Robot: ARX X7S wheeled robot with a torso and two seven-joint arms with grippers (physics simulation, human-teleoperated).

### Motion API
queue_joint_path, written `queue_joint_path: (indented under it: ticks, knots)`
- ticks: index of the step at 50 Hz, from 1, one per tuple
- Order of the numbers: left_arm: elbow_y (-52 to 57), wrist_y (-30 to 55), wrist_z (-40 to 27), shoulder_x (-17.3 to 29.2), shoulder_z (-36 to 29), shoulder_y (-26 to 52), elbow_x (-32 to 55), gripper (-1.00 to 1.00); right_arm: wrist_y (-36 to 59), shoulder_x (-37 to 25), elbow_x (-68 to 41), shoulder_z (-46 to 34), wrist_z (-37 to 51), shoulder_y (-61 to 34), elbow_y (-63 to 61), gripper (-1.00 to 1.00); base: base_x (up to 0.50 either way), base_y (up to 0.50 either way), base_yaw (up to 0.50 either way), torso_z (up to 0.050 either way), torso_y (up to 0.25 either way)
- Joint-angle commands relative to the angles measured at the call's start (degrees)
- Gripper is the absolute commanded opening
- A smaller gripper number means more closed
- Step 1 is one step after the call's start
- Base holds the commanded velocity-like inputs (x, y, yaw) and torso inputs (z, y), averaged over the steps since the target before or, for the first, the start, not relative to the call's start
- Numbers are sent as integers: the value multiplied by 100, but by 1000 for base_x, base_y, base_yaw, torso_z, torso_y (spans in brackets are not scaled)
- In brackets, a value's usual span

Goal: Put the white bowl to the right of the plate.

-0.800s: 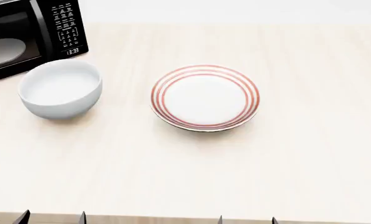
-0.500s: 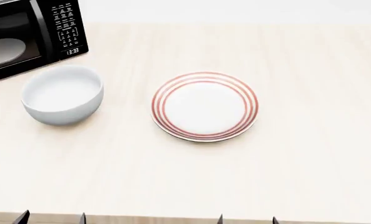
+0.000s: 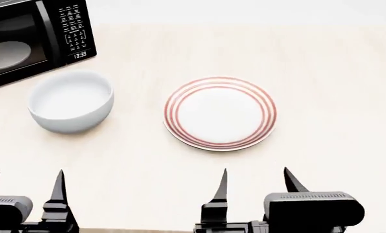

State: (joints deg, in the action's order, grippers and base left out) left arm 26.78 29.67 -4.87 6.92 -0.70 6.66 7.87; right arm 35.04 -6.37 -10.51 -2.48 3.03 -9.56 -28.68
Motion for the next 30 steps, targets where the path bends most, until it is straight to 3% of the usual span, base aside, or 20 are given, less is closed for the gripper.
queue_joint_path:
  ticks: [1, 12, 30]
  knots:
    - [598, 682, -75, 101, 3, 316, 206, 100, 828, -150, -726, 329, -273, -347, -750, 100, 332, 480, 0, 0, 0]
    - [747, 714, -127, 122, -19, 294, 309, 100, 731, -159, -865, 315, -309, -291, -667, 100, 364, 449, 0, 0, 0]
    - [793, 663, -211, 177, -100, 266, 384, 100, 476, -230, -895, 121, -349, -184, -547, 100, 500, -29, 0, 0, 0]
